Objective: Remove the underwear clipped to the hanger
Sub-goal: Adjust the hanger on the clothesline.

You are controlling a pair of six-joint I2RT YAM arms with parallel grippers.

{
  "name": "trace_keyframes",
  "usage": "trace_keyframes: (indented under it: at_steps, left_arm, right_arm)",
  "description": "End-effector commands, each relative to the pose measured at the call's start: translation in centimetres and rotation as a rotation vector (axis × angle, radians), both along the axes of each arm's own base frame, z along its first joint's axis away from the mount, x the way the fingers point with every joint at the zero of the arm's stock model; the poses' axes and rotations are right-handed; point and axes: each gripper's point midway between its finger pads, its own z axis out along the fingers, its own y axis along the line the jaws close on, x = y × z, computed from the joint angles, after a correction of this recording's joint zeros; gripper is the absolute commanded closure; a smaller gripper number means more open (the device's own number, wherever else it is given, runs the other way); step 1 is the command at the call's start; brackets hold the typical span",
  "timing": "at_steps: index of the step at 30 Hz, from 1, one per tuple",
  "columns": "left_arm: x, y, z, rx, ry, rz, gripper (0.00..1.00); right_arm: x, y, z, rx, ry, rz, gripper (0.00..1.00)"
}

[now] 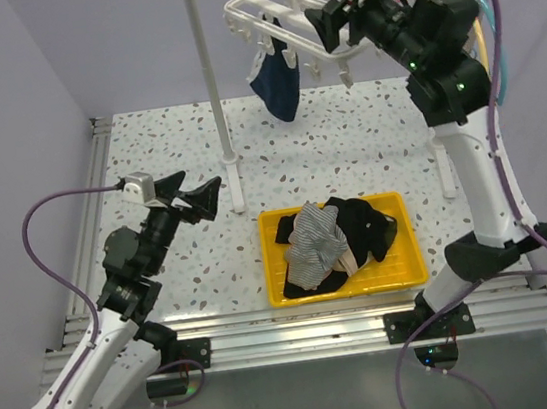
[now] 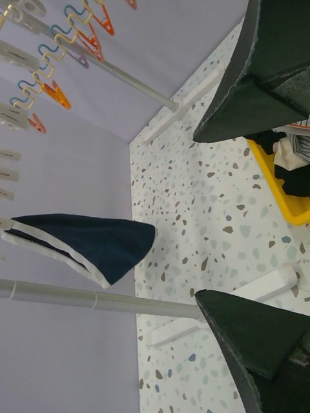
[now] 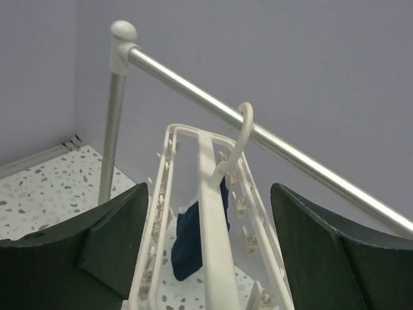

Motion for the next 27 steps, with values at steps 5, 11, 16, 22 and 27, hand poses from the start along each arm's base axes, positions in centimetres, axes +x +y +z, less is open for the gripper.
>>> trace_keyframes:
  at_steps: [5,11,16,22,27]
  left_arm:
    - [0.3,0.4,1.7,0.005,-0.053,0.022,0.0]
    - [0.3,0.6,1.9,0.018,-0.056,0.031,0.0]
    - [-0.1,1.0,1.8,0.02,-0.045,0.045,0.0]
    - [-0.8,1.5,1.3,0.009,-0.026,0.053,0.0]
    - [-1.1,1.8,1.3,-0.005,-0.016,0.06,0.0]
  right_arm:
    - [-9.4,0.3,2.7,-0.221,-0.192,0.222,0.16]
    - [-18.1,4.3,-3.3,-0.395,-0.161,0.73,0.14]
    - [-18.2,4.9,-12.6,-0.5,0.017,0.735,0.16]
    - [-13.0,4.3,-24.6,-0.716,0.188,0.478,0.16]
    - [-7.0,3.0,-31.4,-0.502,0.463,0.179,0.14]
